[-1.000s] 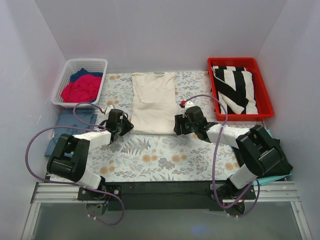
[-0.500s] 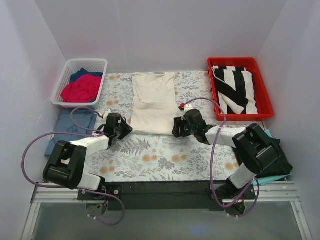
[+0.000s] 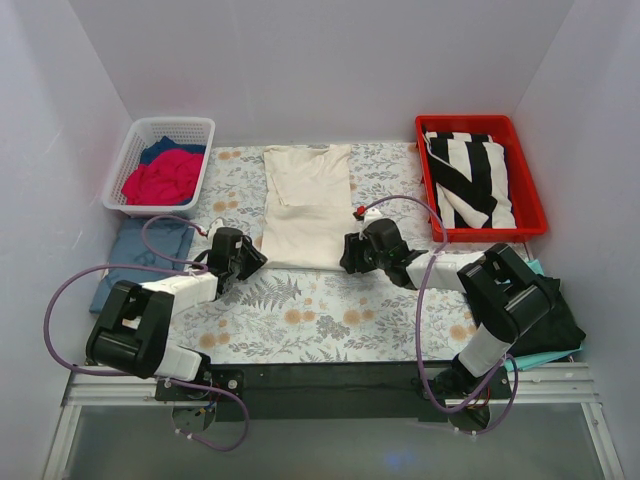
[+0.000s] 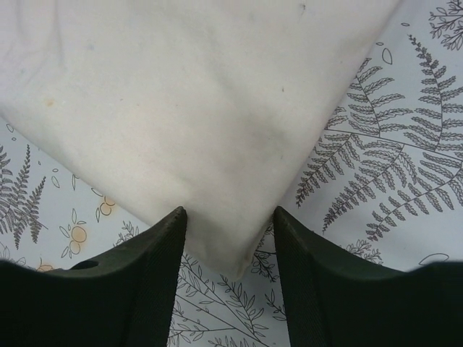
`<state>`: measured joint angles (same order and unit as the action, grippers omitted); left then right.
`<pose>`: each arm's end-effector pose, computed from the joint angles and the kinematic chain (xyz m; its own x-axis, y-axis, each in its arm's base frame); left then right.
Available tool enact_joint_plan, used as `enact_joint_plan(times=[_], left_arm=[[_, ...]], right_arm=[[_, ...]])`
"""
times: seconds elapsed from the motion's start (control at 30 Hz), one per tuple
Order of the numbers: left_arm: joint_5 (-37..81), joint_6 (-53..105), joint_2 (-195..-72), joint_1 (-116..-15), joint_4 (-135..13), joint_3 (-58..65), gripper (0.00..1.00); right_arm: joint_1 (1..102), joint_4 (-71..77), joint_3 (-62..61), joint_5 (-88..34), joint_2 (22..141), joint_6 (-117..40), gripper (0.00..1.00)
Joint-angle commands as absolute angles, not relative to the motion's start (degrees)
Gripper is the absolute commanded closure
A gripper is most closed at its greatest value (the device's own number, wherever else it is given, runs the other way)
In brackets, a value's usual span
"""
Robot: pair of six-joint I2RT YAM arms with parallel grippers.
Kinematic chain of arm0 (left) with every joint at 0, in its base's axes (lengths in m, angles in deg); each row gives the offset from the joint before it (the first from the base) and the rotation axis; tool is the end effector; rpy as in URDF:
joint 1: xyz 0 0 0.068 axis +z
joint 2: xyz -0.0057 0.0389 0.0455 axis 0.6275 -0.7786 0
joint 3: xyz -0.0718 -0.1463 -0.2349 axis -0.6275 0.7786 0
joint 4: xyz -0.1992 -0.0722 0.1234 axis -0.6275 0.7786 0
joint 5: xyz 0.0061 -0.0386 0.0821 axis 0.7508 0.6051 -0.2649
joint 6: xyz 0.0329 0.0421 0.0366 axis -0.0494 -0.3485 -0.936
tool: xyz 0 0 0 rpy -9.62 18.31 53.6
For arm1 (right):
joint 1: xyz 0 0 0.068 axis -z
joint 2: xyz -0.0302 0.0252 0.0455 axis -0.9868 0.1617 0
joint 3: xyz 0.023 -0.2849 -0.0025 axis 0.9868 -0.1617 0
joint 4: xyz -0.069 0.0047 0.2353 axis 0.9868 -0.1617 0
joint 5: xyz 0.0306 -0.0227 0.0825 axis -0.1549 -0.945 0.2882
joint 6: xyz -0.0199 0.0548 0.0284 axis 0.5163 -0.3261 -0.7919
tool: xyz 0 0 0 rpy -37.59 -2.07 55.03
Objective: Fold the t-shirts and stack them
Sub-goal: Fold the tshirt
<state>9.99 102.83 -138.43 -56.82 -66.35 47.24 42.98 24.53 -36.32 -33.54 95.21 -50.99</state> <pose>0.2392 -0.0740 0.1572 -0.2795 -0.9578 -0.0676 -0.6616 0.2431 -0.7094 0.2580 0.2004 0.1696 -0.6206 -0.0593 -0.7819 -0.4379 0.8534 0.2828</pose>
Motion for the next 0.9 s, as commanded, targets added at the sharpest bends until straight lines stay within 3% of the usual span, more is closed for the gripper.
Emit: enact_joint_plan(times=[0.0,0.07,0.2,0.27,0.3,0.33,0.87], left_arm=[[11.63,101.94,-138.96,-56.79,-64.24,48.62,0.69],[11.89,101.94,-139.13,-56.79,-64.59,48.79,0.74],[11.71,101.94,-138.87,-56.79,-64.94,49.32,0.93],[12.24,101.86,-138.78,-56.79,-65.03,49.67,1.00],[12.50,101.68,-138.61,-56.79,-65.21,49.76,1.00],[12.85,101.77,-138.43,-56.79,-65.30,50.02,1.00],[4.07,109.41,-114.36,-60.22,-55.19,58.37,1.00]], right_arm=[[42.20,22.21,-36.06,-32.54,96.93,-51.68,0.44],[42.11,22.21,-36.58,-32.54,96.76,-51.85,0.47],[42.02,22.21,-37.90,-32.63,96.58,-52.29,0.65],[42.02,22.21,-38.60,-32.63,96.75,-52.38,0.77],[42.02,22.21,-38.87,-32.71,96.84,-52.38,0.91],[42.02,22.21,-39.04,-32.63,96.84,-52.47,0.97],[36.40,22.03,-49.41,-37.28,85.60,-55.63,0.99]])
